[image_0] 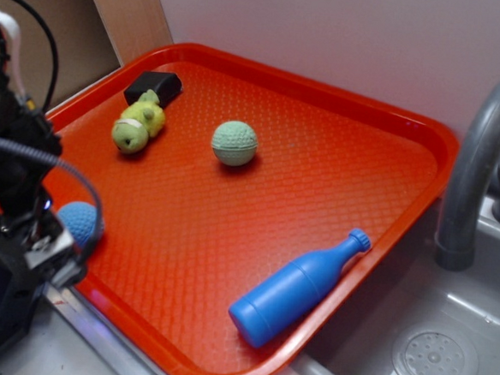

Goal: Grab the blue ball.

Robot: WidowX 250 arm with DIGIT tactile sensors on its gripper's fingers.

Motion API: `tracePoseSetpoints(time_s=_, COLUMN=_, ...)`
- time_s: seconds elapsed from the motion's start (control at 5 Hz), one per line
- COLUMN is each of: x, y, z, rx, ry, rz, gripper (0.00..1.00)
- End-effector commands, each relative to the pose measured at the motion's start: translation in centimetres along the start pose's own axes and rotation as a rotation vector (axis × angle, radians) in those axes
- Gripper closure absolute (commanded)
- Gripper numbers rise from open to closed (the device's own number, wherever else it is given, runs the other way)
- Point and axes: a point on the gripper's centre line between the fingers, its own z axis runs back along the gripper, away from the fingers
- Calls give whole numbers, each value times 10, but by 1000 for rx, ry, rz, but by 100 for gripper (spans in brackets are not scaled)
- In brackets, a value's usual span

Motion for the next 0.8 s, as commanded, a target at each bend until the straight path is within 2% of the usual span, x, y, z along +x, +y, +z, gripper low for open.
tracePoseSetpoints(time_s=0.0, x=16, y=17, z=-23, rx=-85, ry=0, rz=12, gripper=0)
tracePoseSetpoints(time_s=0.2, x=13, y=9, z=-48, rx=-83, ry=41, rz=-19, gripper=0)
tracePoseSetpoints(time_s=0.4, x=6, y=9, z=-59, rx=-63, ry=86, rz=14, gripper=57)
tracePoseSetpoints(time_s=0.6, x=4, y=10, z=-56, rx=-40, ry=98, rz=32, gripper=100)
